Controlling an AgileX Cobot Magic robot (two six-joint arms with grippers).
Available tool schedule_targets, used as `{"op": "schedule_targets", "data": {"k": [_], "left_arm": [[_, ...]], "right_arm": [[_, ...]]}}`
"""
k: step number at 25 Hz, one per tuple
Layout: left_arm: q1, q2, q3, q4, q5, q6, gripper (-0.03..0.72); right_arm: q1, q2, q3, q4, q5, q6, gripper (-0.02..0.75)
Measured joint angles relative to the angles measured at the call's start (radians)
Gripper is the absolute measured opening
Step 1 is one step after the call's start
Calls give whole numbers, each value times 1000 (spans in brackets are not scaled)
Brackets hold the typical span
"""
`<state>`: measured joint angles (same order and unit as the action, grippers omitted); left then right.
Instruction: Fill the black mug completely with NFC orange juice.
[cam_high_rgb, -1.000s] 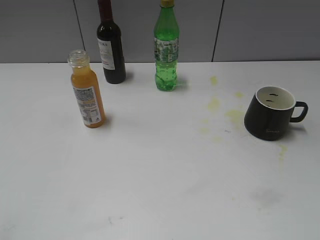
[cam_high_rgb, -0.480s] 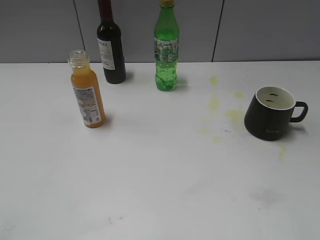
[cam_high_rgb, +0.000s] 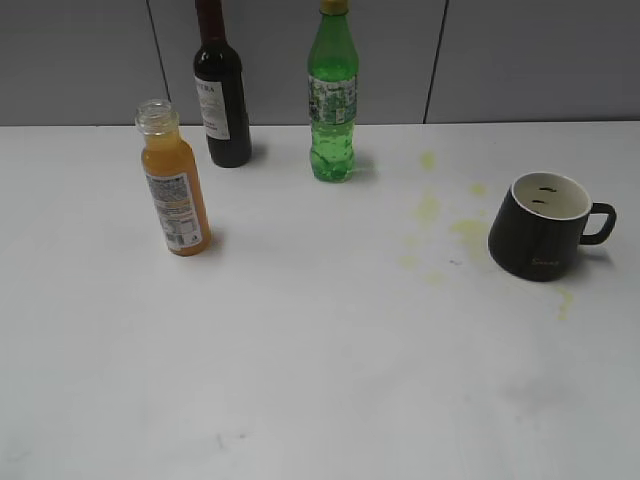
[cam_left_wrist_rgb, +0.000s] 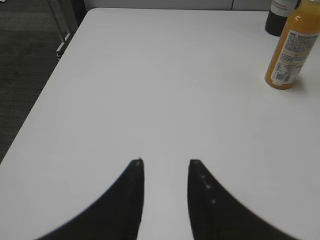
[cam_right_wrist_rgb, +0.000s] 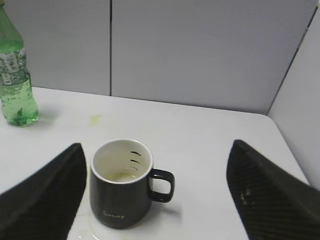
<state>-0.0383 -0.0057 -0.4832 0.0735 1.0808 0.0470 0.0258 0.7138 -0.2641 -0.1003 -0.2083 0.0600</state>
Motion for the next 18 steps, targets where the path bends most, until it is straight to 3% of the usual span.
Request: {"op": "schedule_targets", "data": {"k": [9,18], "left_arm": [[0,0,0,0,0,0,239],[0,0,0,0,0,0,239]], "right_arm": [[0,466,81,26,-582,0,664],[0,725,84,24,-770,-14,649]]}}
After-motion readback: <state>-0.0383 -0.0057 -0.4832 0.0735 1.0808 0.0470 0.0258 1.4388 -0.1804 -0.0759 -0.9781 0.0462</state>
